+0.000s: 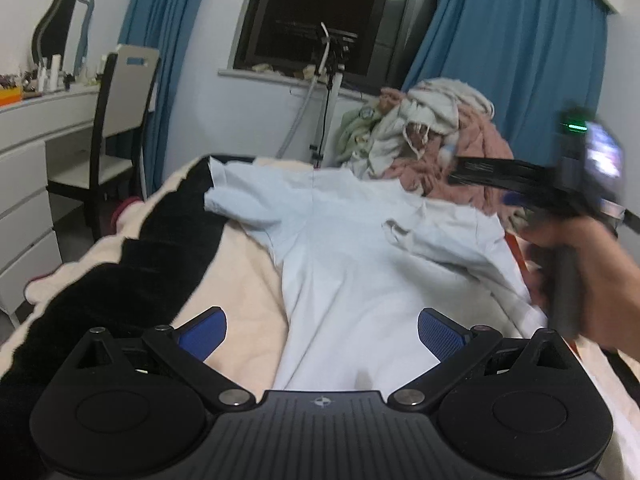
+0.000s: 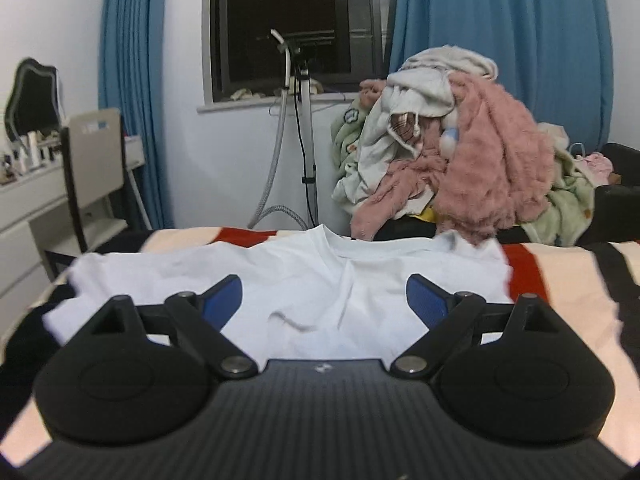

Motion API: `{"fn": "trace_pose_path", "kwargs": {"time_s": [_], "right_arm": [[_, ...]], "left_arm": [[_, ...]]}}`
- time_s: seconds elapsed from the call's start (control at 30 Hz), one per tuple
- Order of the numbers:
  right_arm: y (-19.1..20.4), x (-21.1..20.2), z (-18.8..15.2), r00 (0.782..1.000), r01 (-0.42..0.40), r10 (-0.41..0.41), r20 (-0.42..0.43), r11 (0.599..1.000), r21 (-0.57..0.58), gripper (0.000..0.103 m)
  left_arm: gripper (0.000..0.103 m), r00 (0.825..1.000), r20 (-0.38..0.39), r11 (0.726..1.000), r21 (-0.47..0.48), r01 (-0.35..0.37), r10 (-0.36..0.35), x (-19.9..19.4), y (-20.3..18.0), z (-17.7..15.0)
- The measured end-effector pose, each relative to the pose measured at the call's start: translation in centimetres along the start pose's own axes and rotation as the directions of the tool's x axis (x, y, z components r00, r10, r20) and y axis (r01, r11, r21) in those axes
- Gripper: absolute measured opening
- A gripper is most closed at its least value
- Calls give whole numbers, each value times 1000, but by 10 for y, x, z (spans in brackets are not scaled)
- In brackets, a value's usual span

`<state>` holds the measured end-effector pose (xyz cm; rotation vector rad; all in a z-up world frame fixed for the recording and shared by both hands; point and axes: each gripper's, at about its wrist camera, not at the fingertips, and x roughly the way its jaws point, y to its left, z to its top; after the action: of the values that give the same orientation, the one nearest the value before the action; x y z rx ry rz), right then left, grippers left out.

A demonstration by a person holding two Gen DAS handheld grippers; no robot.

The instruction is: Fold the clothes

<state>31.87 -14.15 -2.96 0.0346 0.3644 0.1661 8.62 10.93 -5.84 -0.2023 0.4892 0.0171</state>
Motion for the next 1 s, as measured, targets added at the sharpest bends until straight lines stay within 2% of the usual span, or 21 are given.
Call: {"fn": "trace_pose_path", "kwargs": {"time_s": [0.1, 0.27, 0.33, 0.53, 0.63, 0.73, 1.0], "right_arm": [[-5, -65, -6, 999, -19, 18, 30, 1000, 6, 90], [-3, -176, -36, 999, -26, 27, 37, 999, -31, 90], [-5, -208, -48, 999, -41, 41, 24, 999, -18, 90], [-21, -296, -91, 999, -4, 2, 47, 999, 54, 90], [-32, -320, -110, 999, 7, -10, 43, 996, 90, 90], [-37, -327, -118, 999, 30, -32, 31, 997, 77, 90], [-44, -326, -114, 996, 70, -74, 57, 995, 67, 90]], "left_arm": [[103, 1000, 23, 1000, 22, -2, 1, -16, -9, 1], [103, 998, 51, 997, 74, 21, -25, -51, -32, -6], [103, 997, 60, 996, 83, 35, -40, -67, -41, -10], [103, 993, 86, 992, 106, 70, -79, -113, -65, -25], [103, 992, 93, 989, 129, 74, -86, -129, -73, -40], [103, 993, 75, 985, 157, 77, -90, -131, -81, -49], [102, 996, 12, 984, 158, 80, -83, -117, -88, -59]]}}
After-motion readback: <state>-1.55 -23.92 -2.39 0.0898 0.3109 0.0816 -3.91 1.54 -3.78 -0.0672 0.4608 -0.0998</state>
